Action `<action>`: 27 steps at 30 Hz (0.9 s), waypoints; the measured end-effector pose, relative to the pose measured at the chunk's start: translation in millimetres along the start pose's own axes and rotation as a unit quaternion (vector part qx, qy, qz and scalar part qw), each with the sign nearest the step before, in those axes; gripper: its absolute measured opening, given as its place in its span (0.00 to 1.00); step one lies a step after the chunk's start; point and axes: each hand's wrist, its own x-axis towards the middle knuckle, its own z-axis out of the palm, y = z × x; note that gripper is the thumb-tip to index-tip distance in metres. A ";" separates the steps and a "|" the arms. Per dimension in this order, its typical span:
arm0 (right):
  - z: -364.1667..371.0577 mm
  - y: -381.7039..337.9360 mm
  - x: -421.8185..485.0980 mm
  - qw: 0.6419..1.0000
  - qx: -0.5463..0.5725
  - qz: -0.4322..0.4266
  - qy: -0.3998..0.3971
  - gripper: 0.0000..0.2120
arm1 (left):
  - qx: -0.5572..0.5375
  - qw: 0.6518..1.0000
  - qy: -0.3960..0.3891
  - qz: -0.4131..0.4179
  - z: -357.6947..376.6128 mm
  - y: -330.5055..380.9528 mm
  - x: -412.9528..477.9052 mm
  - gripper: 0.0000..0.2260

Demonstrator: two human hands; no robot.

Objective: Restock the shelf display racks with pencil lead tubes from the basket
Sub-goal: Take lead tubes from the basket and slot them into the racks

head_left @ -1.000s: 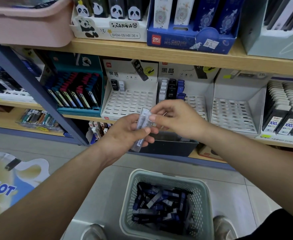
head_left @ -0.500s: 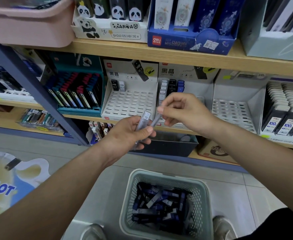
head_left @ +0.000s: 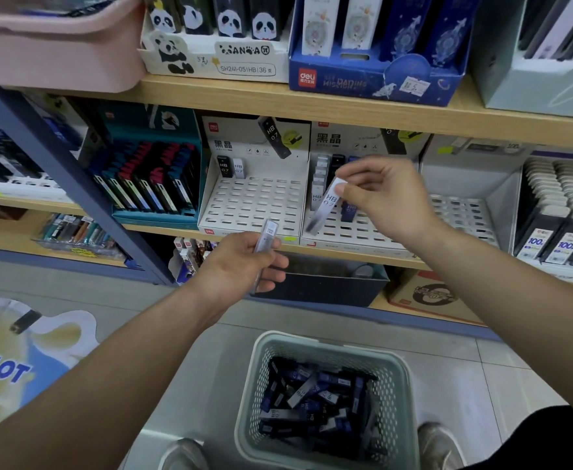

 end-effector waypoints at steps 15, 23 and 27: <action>19.6 12.7 22.5 0.972 -0.211 -0.106 -0.011 0.08 | 0.031 1.000 0.002 0.005 -23.6 -1.4 -11.1 0.08; 20.5 9.1 19.4 0.973 -0.206 -0.106 -0.027 0.08 | 0.026 1.000 0.002 0.013 -28.1 -0.6 -16.8 0.08; 21.8 10.3 20.4 0.968 -0.221 -0.114 -0.024 0.08 | 0.024 1.000 0.001 0.011 -29.0 0.5 -18.3 0.08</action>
